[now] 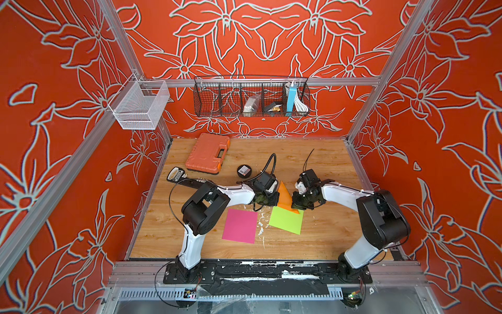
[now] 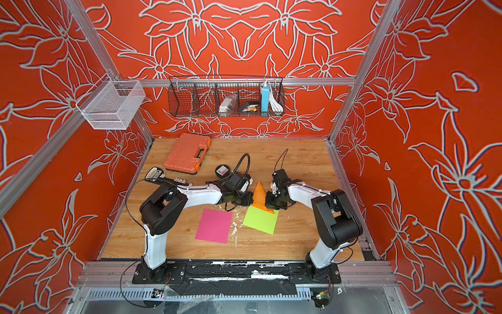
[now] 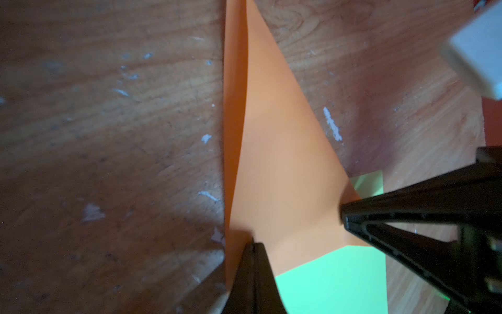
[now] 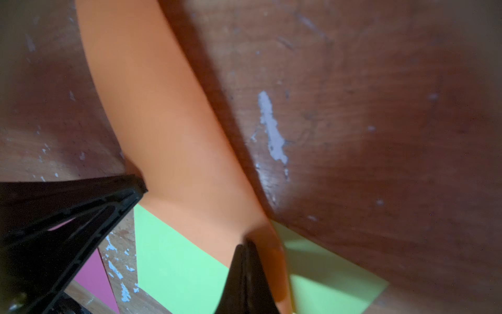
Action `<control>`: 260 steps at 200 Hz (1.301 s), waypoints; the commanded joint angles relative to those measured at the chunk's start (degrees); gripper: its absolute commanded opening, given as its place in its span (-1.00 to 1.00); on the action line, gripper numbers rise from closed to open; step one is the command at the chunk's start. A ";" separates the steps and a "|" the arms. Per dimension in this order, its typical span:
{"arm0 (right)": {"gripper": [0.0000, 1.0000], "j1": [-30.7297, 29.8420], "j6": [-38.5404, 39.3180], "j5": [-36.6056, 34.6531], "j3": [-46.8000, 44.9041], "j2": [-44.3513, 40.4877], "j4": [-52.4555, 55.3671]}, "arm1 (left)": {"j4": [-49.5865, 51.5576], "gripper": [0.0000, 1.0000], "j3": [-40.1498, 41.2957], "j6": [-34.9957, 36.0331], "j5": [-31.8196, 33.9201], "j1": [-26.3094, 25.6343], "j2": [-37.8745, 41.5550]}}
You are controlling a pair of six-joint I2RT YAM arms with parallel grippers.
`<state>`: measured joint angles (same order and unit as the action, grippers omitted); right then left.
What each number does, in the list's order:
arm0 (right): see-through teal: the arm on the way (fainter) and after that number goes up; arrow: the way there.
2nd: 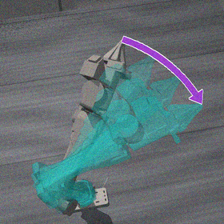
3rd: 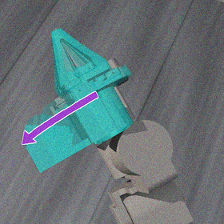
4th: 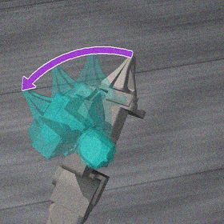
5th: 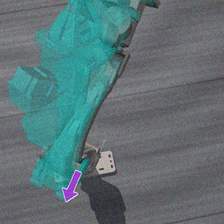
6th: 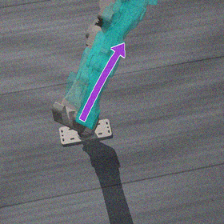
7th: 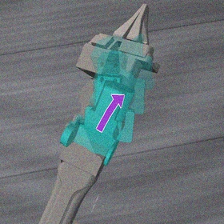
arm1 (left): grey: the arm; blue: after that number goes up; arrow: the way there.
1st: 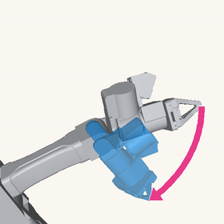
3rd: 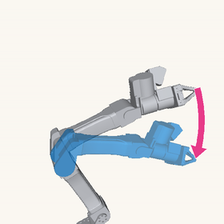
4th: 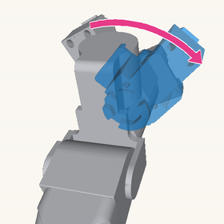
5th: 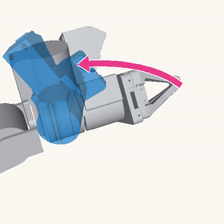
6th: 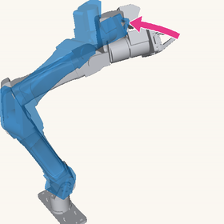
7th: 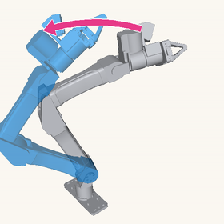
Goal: Fold the square paper diagonally
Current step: Fold the paper at the center of the board.
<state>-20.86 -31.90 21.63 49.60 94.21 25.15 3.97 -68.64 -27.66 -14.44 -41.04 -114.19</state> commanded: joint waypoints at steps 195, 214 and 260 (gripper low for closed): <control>-1.00 1.02 -2.57 -1.88 -5.34 -10.45 2.35 | 4.30 -1.00 0.09 1.11 1.78 -0.47 -2.02; -1.00 -0.37 -4.38 -0.21 -4.79 -10.76 1.22 | 4.21 -1.00 0.17 1.03 1.76 -0.46 -1.94; -1.00 -1.87 -5.84 0.90 -3.23 -6.67 -0.16 | 4.18 -1.00 0.17 1.00 1.61 -0.45 -2.00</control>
<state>-22.39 -35.79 20.91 44.91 84.77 26.09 3.92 -68.66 -27.05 -14.26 -41.67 -114.19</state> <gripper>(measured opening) 0.042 0.047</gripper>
